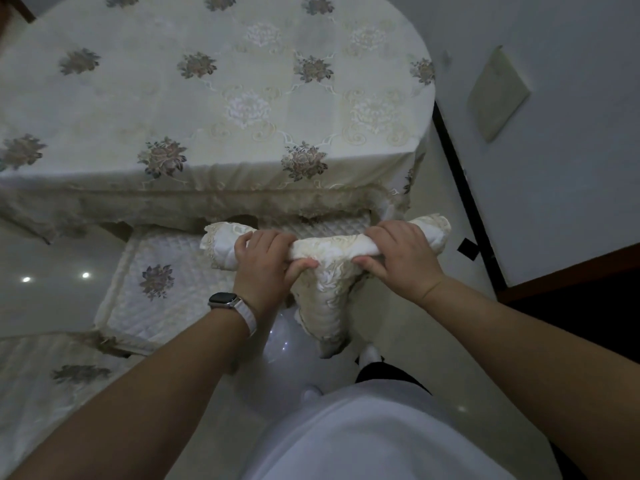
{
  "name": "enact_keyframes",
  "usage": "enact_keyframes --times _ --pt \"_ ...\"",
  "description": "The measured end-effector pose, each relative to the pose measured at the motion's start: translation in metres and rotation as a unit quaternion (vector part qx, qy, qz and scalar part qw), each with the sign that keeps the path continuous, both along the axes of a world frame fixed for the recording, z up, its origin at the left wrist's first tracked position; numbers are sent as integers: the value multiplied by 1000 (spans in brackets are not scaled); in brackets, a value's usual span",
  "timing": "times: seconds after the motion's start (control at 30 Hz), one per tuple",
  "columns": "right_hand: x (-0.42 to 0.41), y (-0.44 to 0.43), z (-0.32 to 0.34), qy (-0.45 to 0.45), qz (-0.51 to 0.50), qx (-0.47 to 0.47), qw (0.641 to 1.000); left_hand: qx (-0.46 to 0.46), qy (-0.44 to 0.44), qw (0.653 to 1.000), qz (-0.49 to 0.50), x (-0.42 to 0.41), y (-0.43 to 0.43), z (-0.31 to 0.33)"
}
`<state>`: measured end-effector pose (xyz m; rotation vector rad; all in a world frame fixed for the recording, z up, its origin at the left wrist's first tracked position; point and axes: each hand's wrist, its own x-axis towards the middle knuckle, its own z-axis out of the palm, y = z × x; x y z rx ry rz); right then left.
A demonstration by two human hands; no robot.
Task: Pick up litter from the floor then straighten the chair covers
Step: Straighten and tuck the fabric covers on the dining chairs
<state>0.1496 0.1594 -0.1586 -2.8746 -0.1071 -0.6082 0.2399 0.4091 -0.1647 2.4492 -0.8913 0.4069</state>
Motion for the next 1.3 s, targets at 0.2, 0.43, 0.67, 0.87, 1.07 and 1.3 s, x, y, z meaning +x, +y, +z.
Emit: enact_keyframes --times 0.2,0.43,0.67,0.87,1.07,1.3 --pt "30 -9 -4 -20 18 -12 1000 3 0 1000 -7 29 -4 -3" --pt "71 -29 -3 -50 35 6 998 -6 9 1000 -15 67 -21 6" --pt "104 -48 -5 -71 57 10 996 4 -1 1000 -16 97 -34 4" --pt "127 -58 -12 -44 57 14 997 13 -3 1000 -23 120 -44 -2" --pt "146 -71 -11 -39 58 24 997 9 14 1000 -19 139 -57 -4" --pt "165 -84 -15 -18 79 -3 997 9 31 999 -22 155 -65 -6"
